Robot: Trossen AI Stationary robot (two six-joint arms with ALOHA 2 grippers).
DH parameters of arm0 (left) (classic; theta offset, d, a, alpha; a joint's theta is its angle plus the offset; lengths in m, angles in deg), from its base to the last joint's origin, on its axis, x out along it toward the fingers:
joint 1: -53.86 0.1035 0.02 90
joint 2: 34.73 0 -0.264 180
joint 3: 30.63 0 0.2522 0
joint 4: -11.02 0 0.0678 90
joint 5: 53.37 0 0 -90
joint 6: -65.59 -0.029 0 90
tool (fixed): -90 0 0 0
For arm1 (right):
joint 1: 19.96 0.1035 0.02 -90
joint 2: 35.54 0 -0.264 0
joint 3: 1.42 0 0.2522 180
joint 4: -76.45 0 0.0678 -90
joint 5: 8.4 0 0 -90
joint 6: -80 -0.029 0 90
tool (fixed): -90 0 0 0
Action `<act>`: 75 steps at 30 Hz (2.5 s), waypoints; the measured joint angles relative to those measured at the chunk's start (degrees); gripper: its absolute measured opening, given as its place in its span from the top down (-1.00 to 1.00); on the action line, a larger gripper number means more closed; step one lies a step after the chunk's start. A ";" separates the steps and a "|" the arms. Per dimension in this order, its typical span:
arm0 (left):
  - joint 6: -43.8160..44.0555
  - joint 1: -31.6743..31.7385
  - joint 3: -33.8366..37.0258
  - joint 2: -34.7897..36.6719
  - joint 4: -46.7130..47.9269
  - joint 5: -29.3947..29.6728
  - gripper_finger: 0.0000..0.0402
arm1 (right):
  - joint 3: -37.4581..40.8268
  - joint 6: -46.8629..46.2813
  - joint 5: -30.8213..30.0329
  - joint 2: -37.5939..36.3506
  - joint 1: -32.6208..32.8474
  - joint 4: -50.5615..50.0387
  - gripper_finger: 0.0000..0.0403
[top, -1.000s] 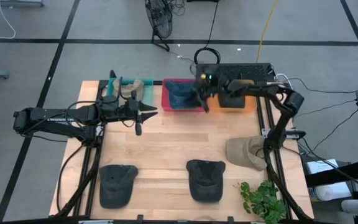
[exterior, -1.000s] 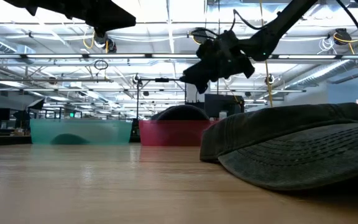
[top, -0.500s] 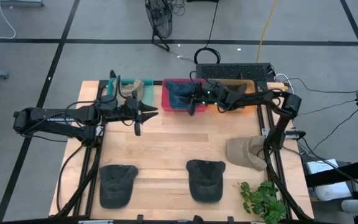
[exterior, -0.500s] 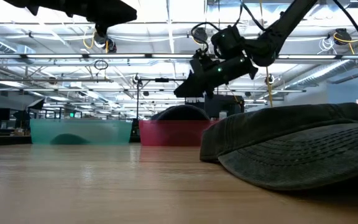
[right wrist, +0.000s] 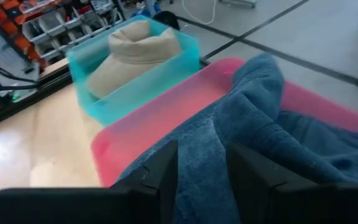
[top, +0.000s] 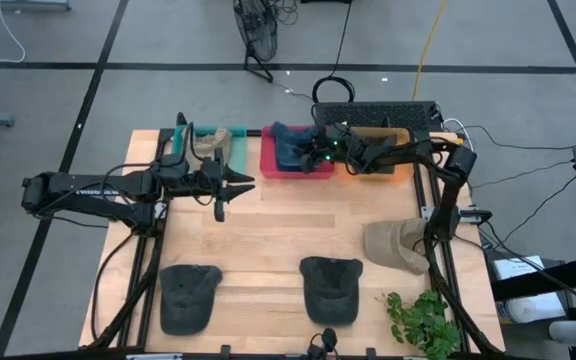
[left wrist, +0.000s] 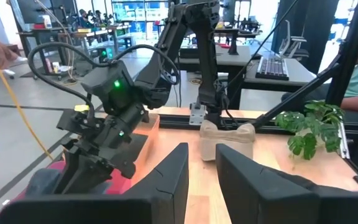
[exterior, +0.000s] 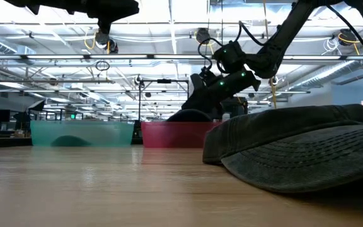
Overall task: Pick & Place hat
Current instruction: Put the blue cap into the red bin
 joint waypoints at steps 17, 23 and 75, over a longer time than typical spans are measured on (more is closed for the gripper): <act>-0.36 0.00 0.00 0.00 -1.27 0.58 0.55 | 0.00 7.17 -0.02 2.31 2.54 2.68 0.40; -0.65 0.00 0.00 0.00 -1.22 0.61 0.55 | -0.06 6.74 -1.38 6.42 1.29 8.74 0.40; -1.10 0.02 0.00 0.00 0.45 2.53 0.55 | -4.26 10.53 18.22 3.87 -0.79 -8.81 0.40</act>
